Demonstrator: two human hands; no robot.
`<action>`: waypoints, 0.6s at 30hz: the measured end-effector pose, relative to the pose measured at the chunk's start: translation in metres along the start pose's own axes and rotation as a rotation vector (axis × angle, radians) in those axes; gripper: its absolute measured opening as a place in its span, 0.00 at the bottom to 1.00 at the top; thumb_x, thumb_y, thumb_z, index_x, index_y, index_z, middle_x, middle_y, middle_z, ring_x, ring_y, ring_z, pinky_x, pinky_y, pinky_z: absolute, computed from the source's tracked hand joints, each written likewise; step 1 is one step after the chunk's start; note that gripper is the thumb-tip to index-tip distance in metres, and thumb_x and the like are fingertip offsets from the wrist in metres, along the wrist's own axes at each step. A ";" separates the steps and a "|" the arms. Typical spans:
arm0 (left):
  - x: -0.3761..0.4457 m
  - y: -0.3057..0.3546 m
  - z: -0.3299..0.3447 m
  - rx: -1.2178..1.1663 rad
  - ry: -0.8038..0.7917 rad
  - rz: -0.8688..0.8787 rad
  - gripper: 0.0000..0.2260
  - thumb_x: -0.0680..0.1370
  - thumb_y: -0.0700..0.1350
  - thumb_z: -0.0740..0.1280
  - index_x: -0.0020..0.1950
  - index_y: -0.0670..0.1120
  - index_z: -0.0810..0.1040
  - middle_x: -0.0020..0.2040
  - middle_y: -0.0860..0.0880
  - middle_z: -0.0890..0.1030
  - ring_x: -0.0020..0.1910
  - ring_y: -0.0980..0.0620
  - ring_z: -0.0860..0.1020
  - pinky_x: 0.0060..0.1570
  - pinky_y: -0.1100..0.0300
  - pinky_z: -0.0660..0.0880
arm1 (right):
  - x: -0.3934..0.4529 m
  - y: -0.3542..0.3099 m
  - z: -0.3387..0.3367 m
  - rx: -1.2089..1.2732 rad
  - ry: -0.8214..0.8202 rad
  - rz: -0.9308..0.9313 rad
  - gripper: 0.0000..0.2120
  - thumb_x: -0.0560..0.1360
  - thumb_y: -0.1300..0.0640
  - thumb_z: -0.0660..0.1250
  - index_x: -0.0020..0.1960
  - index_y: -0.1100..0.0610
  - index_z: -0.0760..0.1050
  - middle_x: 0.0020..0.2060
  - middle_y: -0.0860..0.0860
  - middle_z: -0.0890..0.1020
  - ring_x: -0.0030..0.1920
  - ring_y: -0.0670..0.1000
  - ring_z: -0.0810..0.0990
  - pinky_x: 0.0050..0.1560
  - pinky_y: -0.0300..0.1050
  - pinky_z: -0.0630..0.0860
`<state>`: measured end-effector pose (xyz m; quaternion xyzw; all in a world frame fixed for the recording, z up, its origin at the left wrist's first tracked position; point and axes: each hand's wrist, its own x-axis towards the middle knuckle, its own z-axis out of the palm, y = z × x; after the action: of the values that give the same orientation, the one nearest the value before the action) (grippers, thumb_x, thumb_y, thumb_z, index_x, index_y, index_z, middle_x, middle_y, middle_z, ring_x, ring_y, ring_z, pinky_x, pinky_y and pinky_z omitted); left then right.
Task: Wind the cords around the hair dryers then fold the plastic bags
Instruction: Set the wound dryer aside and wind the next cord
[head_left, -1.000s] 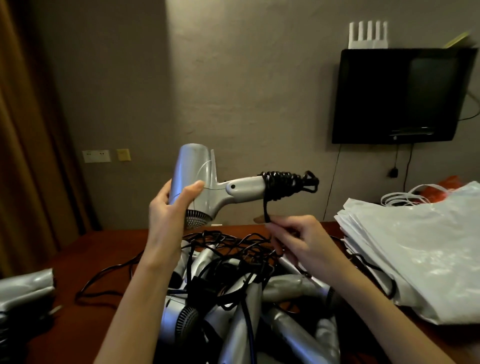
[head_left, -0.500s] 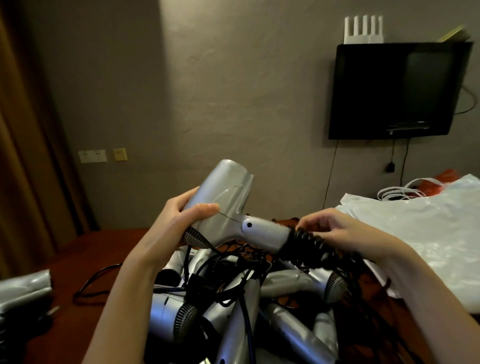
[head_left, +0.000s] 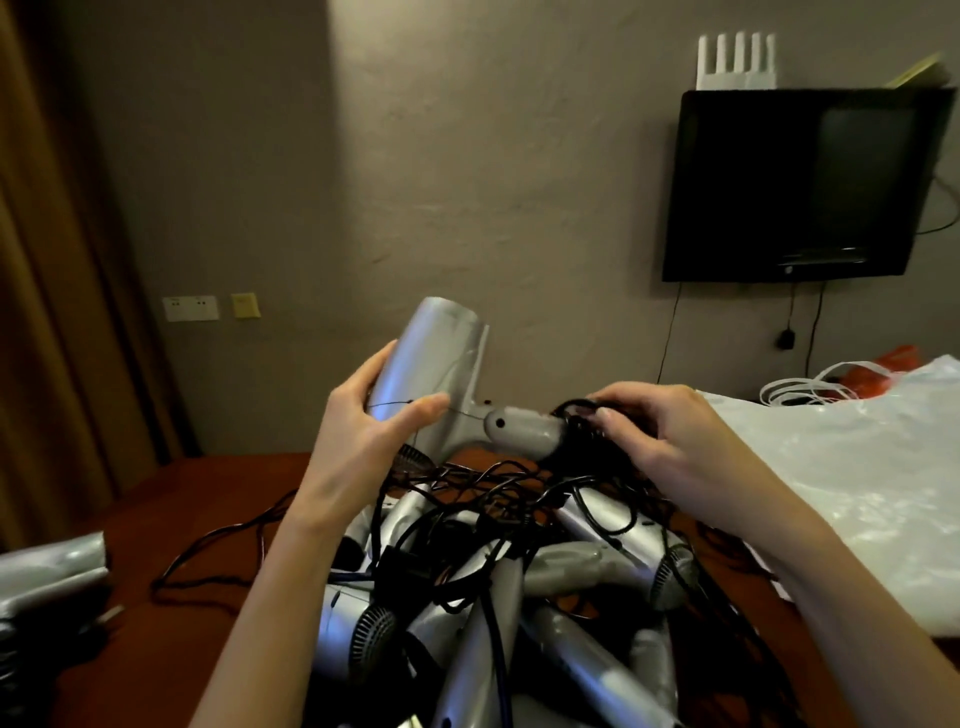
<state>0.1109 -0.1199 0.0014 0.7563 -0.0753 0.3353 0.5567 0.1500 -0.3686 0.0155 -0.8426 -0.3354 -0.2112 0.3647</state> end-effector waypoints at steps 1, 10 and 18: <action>0.000 0.000 -0.001 0.011 0.030 0.010 0.45 0.57 0.64 0.72 0.74 0.52 0.69 0.62 0.58 0.77 0.59 0.62 0.77 0.54 0.63 0.77 | -0.001 -0.005 0.003 0.020 -0.001 -0.020 0.09 0.80 0.58 0.61 0.47 0.53 0.80 0.37 0.46 0.82 0.40 0.45 0.78 0.41 0.41 0.73; 0.000 0.000 0.007 -0.035 0.199 -0.006 0.42 0.59 0.64 0.70 0.72 0.53 0.70 0.60 0.57 0.77 0.58 0.59 0.77 0.55 0.60 0.78 | -0.008 -0.022 0.038 -0.052 0.097 -0.109 0.19 0.81 0.61 0.57 0.72 0.56 0.68 0.35 0.42 0.76 0.35 0.41 0.76 0.39 0.24 0.67; 0.002 -0.009 -0.001 -0.282 0.246 -0.187 0.26 0.62 0.60 0.73 0.57 0.52 0.79 0.53 0.42 0.82 0.54 0.38 0.81 0.51 0.40 0.79 | -0.003 -0.008 0.043 0.574 -0.165 0.094 0.12 0.81 0.61 0.59 0.57 0.52 0.78 0.33 0.51 0.83 0.23 0.45 0.72 0.25 0.31 0.66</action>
<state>0.1159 -0.1152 -0.0043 0.6281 0.0176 0.3582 0.6906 0.1471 -0.3339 -0.0103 -0.7340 -0.3706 -0.0215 0.5688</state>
